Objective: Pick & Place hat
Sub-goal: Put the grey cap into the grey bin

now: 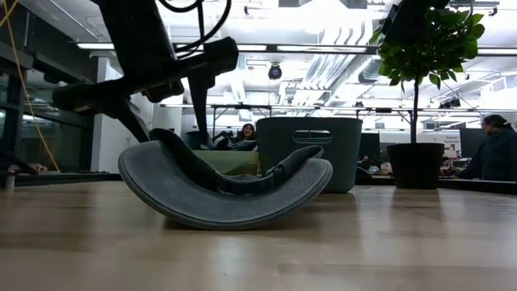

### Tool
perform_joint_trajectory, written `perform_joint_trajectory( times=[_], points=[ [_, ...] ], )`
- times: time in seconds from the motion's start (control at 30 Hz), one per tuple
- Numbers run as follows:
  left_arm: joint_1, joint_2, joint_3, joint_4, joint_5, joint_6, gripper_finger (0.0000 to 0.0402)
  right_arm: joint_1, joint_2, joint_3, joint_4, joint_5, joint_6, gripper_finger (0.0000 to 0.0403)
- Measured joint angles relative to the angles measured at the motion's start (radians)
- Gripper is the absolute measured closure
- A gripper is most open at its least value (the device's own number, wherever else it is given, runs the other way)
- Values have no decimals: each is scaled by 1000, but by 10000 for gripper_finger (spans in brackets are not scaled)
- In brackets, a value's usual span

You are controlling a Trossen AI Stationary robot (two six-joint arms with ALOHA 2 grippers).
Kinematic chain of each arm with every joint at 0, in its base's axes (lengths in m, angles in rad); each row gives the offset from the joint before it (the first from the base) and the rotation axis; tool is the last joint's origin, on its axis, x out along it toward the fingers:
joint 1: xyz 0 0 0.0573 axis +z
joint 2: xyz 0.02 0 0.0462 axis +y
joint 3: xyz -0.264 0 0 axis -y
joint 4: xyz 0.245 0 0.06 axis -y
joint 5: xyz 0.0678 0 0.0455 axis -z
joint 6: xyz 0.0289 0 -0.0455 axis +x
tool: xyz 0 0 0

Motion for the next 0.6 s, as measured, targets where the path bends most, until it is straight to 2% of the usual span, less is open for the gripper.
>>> perform_joint_trajectory(
  times=[0.2,0.53,0.6],
  points=[
    [9,0,0,3,21,30,212,0,0,0,-26,6,-1,245],
    [9,0,0,-10,-4,57,380,0,0,0,-40,21,-1,245],
    [9,0,0,-6,-3,62,385,0,0,0,-40,21,-7,246]
  ],
)
